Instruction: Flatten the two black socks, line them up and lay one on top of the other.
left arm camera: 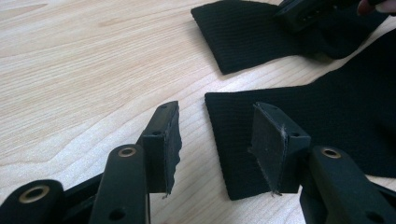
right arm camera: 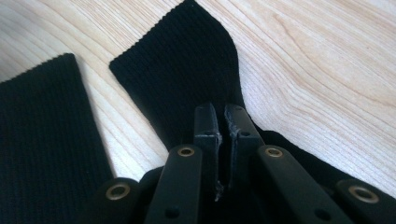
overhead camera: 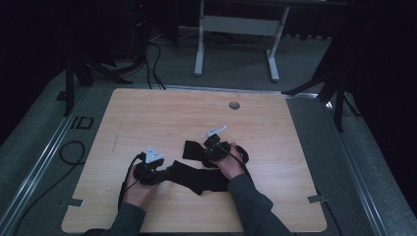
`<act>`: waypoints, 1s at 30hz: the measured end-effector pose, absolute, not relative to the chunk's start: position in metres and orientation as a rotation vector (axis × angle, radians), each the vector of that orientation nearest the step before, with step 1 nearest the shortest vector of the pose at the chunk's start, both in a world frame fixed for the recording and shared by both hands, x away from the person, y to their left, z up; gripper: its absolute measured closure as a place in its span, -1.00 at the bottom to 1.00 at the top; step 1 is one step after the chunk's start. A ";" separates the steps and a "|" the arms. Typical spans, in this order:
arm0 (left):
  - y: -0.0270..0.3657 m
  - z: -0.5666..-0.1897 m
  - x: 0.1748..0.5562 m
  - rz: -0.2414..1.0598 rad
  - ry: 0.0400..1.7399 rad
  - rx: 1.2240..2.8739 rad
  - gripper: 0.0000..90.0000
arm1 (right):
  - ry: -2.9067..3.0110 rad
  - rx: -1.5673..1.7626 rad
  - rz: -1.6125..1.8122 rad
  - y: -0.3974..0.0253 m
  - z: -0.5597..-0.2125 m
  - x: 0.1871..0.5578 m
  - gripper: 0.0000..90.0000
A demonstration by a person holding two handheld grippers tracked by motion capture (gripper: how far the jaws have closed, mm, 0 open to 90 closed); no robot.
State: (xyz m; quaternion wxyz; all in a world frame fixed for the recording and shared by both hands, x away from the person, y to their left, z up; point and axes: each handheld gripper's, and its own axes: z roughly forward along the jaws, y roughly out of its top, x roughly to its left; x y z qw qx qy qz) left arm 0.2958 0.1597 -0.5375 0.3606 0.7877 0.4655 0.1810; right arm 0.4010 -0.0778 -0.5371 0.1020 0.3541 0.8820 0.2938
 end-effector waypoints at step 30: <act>0.167 -0.532 0.292 0.502 1.223 1.942 0.17 | 2.566 0.966 1.119 -0.074 -0.492 0.335 0.88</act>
